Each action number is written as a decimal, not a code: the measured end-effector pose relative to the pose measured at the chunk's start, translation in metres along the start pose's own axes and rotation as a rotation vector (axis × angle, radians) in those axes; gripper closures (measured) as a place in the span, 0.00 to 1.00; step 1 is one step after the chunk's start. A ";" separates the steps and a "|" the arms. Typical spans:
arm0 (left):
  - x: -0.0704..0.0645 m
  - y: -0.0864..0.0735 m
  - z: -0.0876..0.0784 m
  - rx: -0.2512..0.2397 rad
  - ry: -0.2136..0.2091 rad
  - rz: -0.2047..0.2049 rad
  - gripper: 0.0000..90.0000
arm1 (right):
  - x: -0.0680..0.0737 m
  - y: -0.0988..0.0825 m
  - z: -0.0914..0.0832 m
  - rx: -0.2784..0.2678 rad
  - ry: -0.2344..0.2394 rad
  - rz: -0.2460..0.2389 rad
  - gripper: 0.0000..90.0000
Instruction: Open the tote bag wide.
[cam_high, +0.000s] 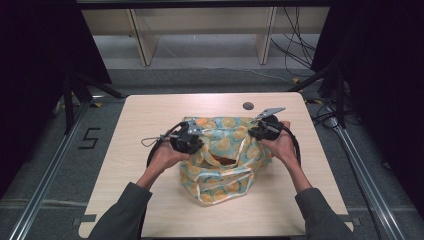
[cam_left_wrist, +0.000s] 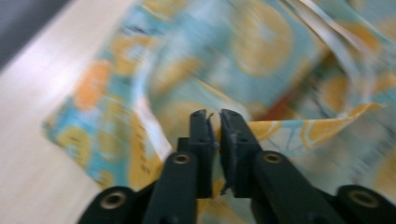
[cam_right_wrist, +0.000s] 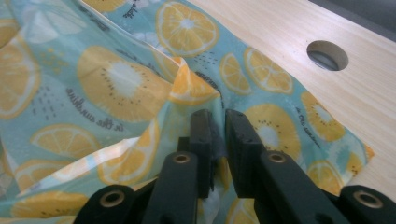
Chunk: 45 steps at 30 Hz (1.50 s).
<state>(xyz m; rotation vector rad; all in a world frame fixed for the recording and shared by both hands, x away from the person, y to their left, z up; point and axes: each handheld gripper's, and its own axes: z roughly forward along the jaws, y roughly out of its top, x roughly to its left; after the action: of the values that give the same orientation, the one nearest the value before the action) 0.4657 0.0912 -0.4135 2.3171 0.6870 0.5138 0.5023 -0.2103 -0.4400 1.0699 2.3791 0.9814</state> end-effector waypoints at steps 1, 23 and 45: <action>0.007 0.004 0.000 -0.019 0.007 -0.037 0.97 | -0.001 0.000 -0.002 -0.010 -0.001 0.002 0.87; 0.084 -0.002 0.045 0.008 0.022 -0.373 0.99 | 0.065 0.023 -0.031 -0.095 0.257 -0.077 0.50; 0.001 -0.008 -0.003 -0.024 -0.026 -0.157 0.44 | 0.008 0.029 0.042 0.058 -0.039 -0.050 1.00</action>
<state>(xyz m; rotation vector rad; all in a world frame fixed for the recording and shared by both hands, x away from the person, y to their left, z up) 0.4623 0.0990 -0.4165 2.2211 0.8379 0.4165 0.5359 -0.1719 -0.4493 1.0346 2.4037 0.8719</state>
